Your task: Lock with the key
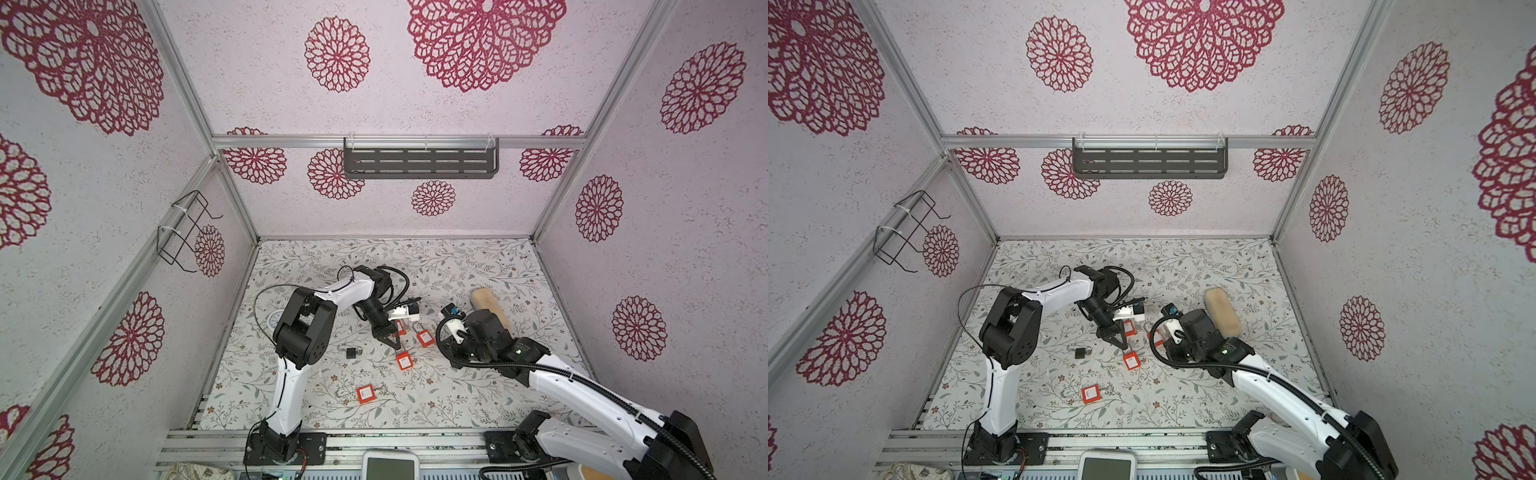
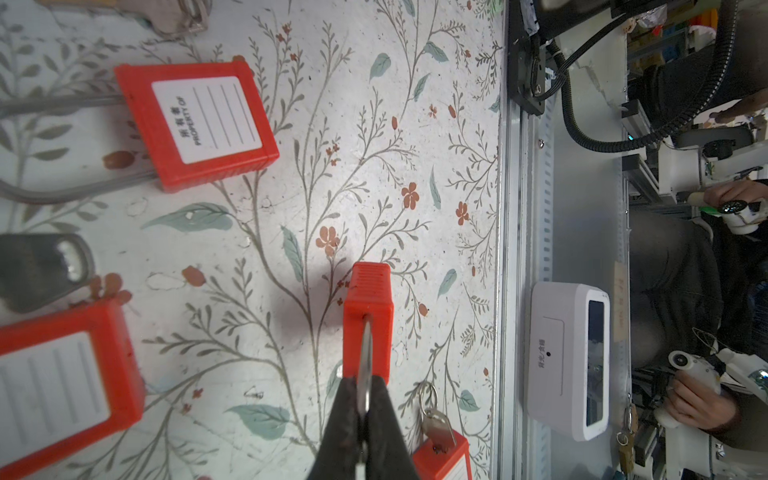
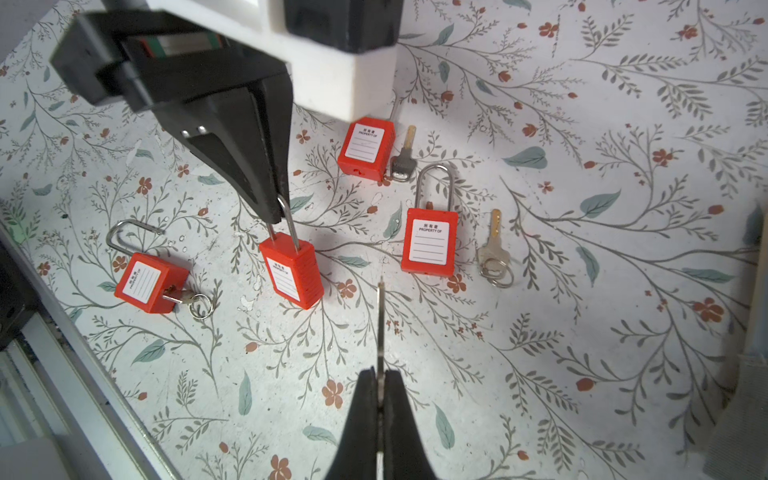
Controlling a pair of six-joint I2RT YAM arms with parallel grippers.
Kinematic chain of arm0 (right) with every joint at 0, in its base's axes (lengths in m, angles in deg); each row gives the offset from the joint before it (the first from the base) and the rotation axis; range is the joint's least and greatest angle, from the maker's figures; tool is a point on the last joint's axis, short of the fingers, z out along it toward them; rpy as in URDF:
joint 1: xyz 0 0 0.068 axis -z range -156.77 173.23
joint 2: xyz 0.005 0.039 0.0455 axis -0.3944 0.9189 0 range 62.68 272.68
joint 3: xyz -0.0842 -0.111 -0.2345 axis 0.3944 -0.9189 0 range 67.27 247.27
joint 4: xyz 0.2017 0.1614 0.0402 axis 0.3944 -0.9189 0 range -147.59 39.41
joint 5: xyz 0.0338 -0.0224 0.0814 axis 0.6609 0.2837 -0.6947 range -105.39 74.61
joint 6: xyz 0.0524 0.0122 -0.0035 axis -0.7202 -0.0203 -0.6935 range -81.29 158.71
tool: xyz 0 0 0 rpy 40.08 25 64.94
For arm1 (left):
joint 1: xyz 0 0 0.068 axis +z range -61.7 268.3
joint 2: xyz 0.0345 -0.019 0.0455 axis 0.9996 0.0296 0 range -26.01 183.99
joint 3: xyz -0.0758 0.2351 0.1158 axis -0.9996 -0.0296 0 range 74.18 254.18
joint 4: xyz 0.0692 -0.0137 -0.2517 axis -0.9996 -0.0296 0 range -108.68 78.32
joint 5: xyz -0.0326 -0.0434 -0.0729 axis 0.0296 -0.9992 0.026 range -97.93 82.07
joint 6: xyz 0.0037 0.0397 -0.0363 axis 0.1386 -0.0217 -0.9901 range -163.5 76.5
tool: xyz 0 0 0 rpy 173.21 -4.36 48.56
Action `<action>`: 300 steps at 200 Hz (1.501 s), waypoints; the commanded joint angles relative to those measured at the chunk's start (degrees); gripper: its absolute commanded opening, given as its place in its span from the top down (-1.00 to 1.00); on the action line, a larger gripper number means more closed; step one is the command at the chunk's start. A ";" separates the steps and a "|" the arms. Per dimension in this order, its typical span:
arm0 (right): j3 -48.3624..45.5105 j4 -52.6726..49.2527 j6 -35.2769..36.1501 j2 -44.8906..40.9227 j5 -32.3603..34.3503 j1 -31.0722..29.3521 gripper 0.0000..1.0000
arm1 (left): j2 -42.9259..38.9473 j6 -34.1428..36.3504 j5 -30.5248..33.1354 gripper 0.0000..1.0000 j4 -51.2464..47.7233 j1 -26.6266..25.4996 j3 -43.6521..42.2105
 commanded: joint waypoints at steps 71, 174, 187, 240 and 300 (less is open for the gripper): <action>0.96 2.33 -2.31 3.83 -3.01 -0.35 1.00 | -2.51 -7.24 6.35 0.92 11.79 -0.68 -3.10; 0.61 2.17 -2.71 5.48 -2.66 -0.35 1.00 | -0.37 -9.06 9.45 0.63 12.82 -2.08 -2.14; 0.61 2.50 -2.92 5.72 -2.67 -0.33 1.00 | -0.23 -9.51 9.95 0.63 13.24 -2.07 -2.23; 0.96 2.43 -3.63 7.61 -2.66 -0.35 1.00 | -0.74 -12.12 10.66 0.60 16.25 -2.19 -3.62; 1.66 1.88 -4.04 9.42 -3.19 -0.35 1.00 | -4.03 -16.63 11.87 0.44 22.11 -2.24 -6.48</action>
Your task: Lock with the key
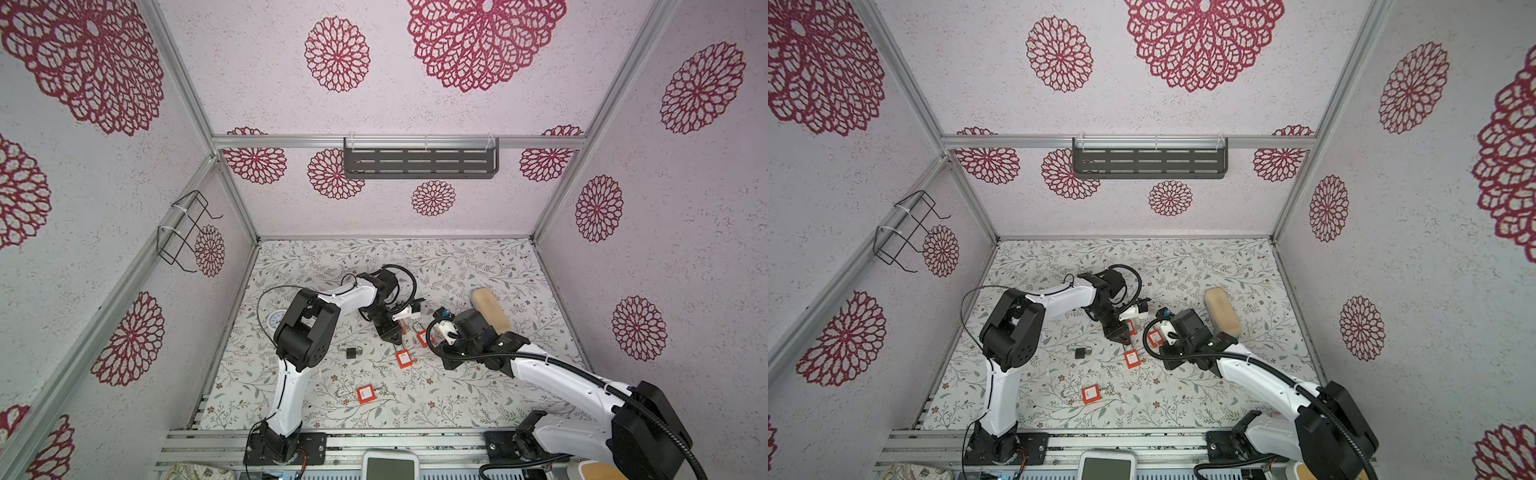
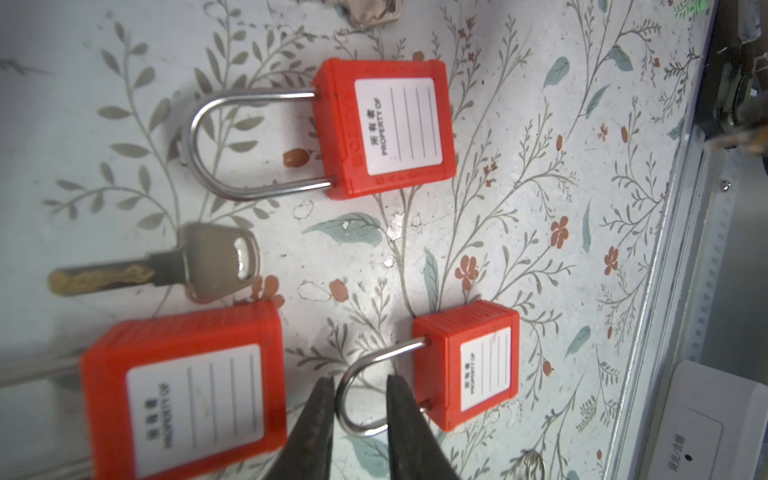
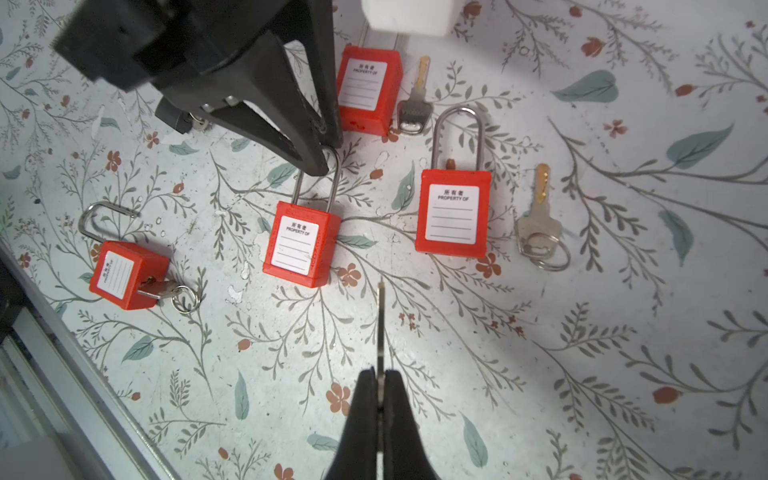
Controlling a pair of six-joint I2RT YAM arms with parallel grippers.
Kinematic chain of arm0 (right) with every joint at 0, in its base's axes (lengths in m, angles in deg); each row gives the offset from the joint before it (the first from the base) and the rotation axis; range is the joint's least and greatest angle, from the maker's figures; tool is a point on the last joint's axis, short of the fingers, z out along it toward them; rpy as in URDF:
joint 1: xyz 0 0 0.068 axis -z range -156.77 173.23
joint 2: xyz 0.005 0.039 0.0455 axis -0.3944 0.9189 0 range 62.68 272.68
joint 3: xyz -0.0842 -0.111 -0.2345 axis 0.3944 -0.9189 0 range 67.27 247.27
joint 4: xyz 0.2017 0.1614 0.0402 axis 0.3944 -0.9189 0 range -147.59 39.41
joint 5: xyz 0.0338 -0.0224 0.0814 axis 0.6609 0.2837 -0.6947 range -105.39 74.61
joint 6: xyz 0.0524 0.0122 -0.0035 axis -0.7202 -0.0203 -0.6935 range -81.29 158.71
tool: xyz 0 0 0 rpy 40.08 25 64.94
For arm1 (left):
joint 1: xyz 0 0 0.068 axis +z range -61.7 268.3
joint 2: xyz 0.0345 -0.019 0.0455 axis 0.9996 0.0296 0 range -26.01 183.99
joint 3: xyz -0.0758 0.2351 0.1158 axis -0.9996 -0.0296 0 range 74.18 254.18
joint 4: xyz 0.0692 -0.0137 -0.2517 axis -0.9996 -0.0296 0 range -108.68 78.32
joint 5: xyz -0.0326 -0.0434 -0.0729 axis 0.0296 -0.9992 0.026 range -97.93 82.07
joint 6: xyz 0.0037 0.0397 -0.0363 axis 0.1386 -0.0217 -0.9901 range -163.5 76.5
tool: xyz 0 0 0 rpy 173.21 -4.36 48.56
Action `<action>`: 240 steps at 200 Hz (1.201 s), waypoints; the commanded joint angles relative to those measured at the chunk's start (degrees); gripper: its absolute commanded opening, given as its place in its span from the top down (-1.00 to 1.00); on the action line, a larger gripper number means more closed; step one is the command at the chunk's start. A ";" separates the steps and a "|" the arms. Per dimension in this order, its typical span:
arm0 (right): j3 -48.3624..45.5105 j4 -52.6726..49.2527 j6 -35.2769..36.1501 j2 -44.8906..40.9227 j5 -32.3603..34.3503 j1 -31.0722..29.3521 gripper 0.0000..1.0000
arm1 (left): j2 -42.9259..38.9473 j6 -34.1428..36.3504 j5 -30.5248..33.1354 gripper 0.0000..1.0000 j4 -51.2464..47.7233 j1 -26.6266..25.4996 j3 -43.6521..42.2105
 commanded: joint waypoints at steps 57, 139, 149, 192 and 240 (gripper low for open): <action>3.43 -1.59 -2.10 2.38 -1.36 -0.23 1.00 | -9.29 -6.69 3.11 0.27 11.37 -0.39 -4.82; 9.81 -5.91 -4.71 9.17 -1.88 -0.86 1.00 | -29.14 -17.41 8.74 0.04 27.77 0.78 -18.86; 11.23 -6.55 -4.72 10.92 -2.02 -0.99 1.00 | -32.04 -19.12 8.98 -0.02 30.68 1.67 -21.86; 17.62 -10.13 -6.25 19.45 -2.67 -1.89 1.00 | -42.77 -26.20 12.24 -0.19 38.33 5.03 -30.83; 20.47 -10.84 -9.37 26.42 -4.00 -3.30 1.00 | -50.55 -33.81 17.82 -0.21 38.61 6.64 -33.38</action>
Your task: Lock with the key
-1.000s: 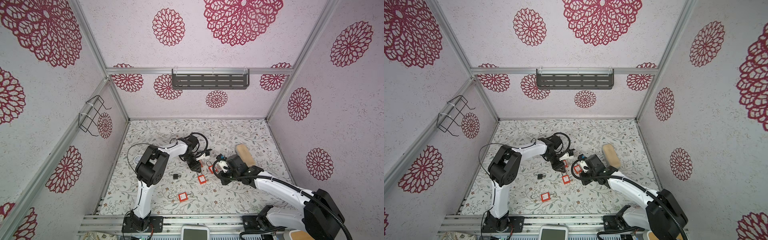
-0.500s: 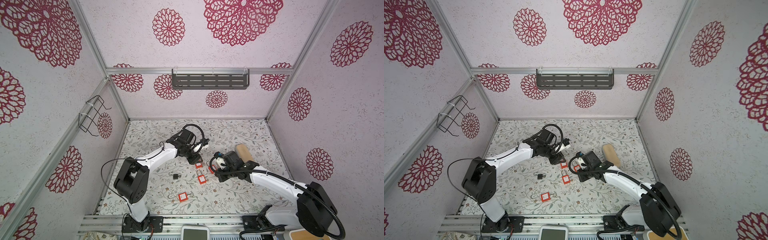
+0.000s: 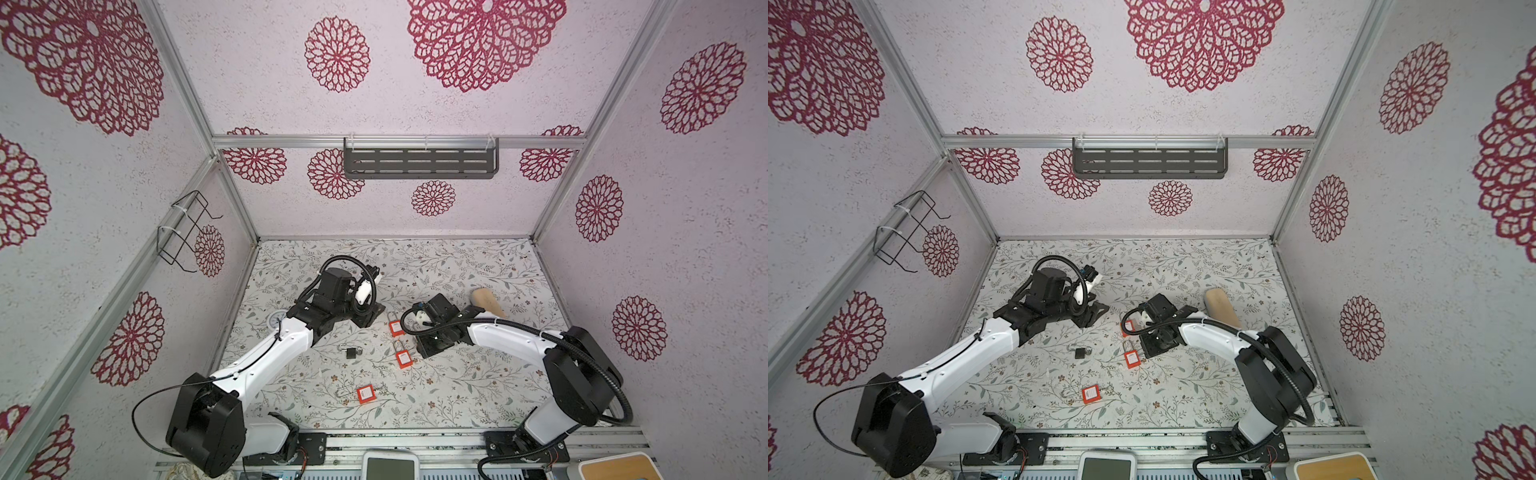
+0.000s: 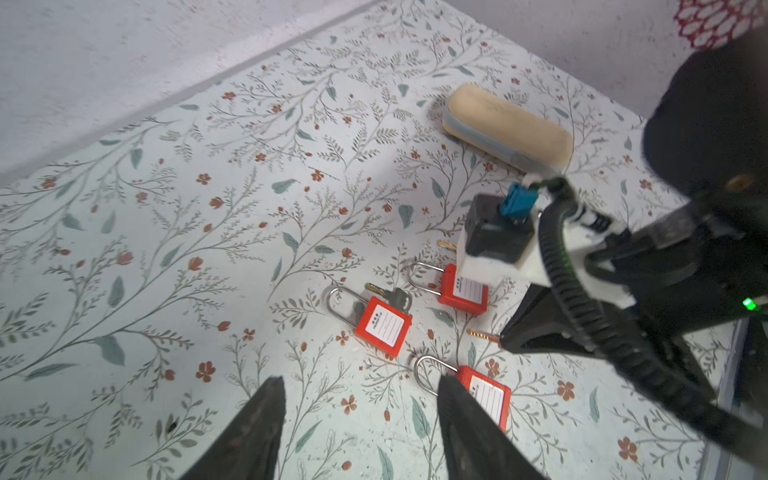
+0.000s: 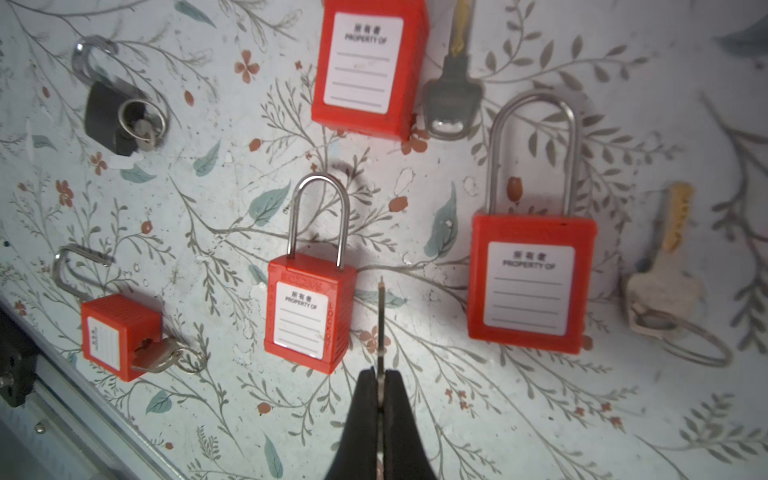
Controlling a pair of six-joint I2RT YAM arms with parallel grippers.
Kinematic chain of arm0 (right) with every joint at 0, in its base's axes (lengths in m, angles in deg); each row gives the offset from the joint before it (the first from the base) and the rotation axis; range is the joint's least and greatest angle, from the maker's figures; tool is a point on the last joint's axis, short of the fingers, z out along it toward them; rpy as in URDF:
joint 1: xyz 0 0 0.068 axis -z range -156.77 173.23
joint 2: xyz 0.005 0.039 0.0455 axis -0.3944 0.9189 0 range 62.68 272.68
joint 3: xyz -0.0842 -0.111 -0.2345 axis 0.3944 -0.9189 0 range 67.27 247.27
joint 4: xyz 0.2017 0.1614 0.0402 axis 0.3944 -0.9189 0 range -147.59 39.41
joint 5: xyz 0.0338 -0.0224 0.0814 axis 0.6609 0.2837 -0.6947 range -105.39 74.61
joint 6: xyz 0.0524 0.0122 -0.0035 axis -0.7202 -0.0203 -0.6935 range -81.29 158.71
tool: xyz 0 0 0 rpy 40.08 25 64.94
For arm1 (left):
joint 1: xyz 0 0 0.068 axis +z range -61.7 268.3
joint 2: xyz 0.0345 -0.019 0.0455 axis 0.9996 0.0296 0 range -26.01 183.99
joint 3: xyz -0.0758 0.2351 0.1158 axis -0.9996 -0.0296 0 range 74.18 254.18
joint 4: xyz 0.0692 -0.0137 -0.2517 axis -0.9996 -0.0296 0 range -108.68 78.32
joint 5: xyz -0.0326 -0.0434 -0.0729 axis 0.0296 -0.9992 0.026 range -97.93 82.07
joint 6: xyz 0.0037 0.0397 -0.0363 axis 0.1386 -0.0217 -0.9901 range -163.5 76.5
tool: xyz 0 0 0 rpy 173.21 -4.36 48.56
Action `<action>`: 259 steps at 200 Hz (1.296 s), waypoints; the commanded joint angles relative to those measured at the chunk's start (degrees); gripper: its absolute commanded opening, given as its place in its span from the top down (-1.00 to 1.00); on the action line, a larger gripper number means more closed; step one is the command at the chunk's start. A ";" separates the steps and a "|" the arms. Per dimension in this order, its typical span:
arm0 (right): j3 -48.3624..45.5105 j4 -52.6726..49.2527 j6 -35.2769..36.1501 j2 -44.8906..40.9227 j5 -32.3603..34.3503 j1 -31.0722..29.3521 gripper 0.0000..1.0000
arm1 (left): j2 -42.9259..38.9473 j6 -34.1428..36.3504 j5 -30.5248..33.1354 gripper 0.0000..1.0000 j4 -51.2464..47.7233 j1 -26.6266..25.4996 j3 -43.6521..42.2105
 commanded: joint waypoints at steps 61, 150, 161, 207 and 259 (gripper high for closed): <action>3.08 -2.77 -3.70 4.10 -0.83 -1.20 1.00 | -6.14 -7.74 5.51 -0.20 3.81 1.11 -1.71; 3.61 -2.42 -3.77 5.29 0.46 -1.41 0.87 | -5.55 -9.21 6.83 -0.09 0.72 1.18 0.37; 3.42 -2.16 -3.68 4.86 0.88 -1.50 0.82 | -5.50 -9.46 7.39 -0.09 0.45 1.24 0.50; 3.92 -3.11 -2.24 2.37 3.42 -1.78 0.55 | -6.18 -10.26 8.91 -0.08 -0.76 1.26 0.98; 2.87 -3.40 -1.10 -1.61 7.04 -2.03 0.28 | -8.21 -10.02 11.20 -0.17 -0.52 1.73 0.03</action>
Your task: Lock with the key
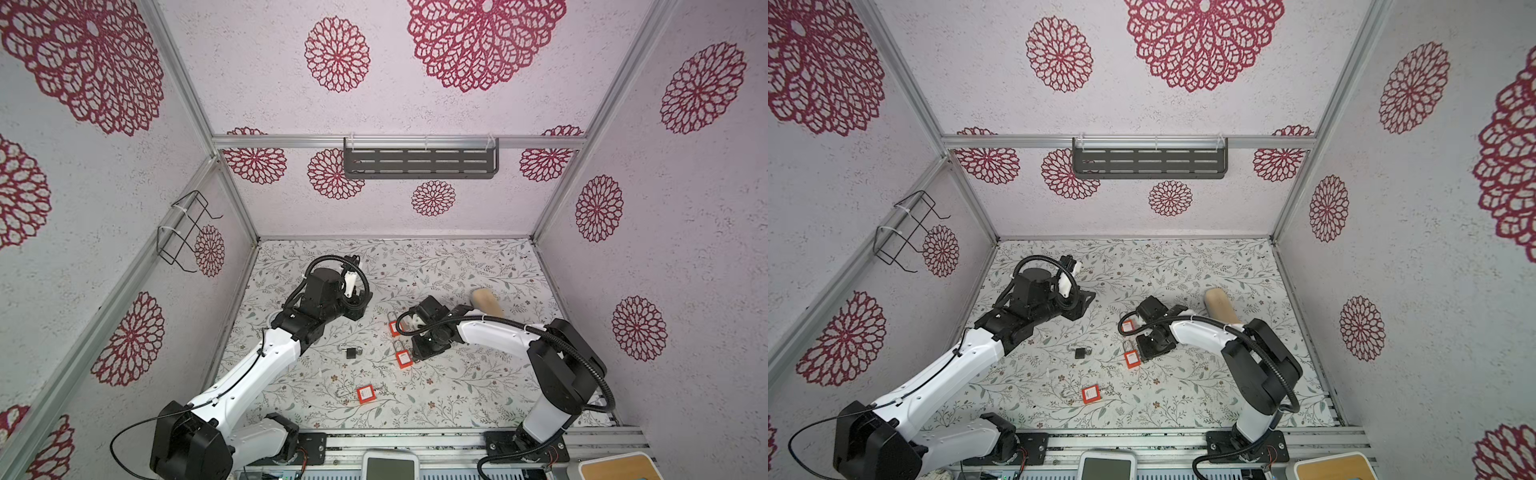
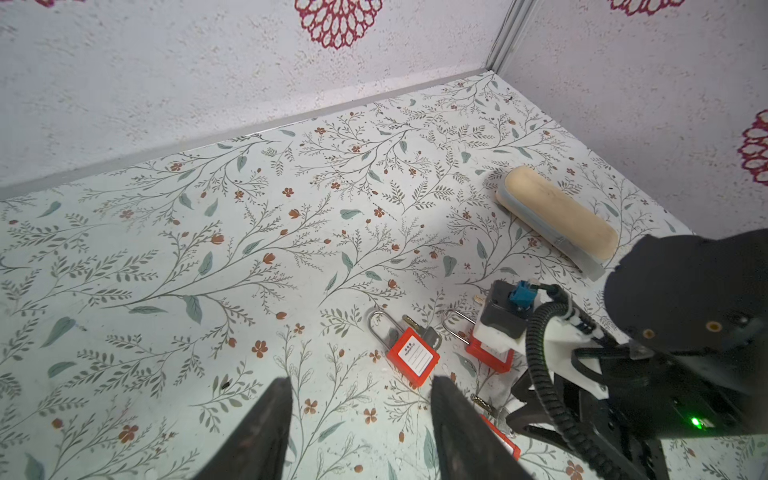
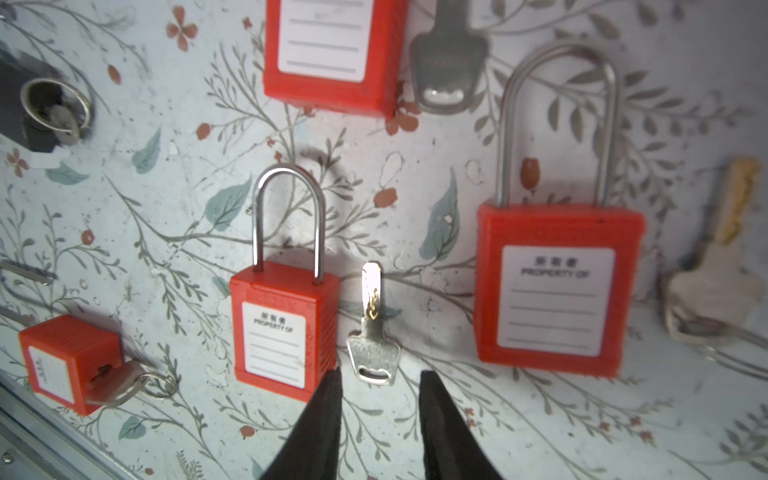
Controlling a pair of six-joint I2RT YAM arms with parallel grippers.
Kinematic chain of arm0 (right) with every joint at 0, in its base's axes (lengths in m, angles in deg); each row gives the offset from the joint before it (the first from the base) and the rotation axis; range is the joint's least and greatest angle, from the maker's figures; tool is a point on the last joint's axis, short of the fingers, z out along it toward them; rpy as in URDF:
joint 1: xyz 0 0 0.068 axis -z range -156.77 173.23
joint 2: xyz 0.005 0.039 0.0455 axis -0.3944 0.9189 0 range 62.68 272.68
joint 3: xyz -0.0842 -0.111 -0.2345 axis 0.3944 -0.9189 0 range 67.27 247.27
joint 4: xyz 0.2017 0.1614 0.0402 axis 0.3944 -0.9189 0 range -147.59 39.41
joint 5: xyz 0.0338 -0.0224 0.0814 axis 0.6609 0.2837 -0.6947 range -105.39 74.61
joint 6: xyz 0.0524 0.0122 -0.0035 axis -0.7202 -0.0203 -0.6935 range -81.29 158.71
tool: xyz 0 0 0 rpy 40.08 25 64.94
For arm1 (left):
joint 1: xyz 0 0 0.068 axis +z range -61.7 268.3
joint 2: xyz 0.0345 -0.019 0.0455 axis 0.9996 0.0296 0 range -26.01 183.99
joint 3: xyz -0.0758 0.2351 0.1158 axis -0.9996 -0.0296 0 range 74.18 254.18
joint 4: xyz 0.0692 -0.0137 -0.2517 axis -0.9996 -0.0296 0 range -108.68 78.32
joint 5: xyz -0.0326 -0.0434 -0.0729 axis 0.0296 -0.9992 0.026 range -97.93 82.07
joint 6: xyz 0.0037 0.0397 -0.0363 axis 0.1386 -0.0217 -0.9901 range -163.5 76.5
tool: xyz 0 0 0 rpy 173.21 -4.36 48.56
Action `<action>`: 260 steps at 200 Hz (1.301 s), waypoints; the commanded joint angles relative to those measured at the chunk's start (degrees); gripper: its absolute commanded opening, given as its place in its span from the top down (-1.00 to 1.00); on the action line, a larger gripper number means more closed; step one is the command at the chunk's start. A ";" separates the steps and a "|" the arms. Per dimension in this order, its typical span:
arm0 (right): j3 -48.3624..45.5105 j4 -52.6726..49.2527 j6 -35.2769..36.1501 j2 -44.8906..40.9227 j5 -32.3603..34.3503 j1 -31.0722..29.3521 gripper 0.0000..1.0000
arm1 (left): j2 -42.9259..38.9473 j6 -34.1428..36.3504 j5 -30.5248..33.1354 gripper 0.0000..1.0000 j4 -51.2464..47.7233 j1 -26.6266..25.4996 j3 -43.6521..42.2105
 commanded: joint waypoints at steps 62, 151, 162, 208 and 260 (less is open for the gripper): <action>0.01 9.32 16.87 -14.03 12.38 -5.42 0.21 | -8.27 -5.35 0.24 -0.24 9.89 6.30 -7.94; 9.73 21.44 38.85 2.82 4.53 -10.59 -0.13 | -12.82 -16.09 -1.23 -0.67 -0.72 21.74 -10.34; 12.58 20.31 40.45 6.18 3.90 -11.25 -0.13 | -12.37 -16.89 -2.05 -0.69 -2.05 23.37 -10.19; 19.66 19.53 45.39 14.51 0.75 -12.35 -0.14 | -10.75 -18.18 -7.86 -0.89 -6.29 30.80 -10.28; 25.43 16.17 49.24 20.95 -6.87 -12.39 -0.15 | -12.86 -18.56 -8.26 -0.95 -3.75 33.19 -13.33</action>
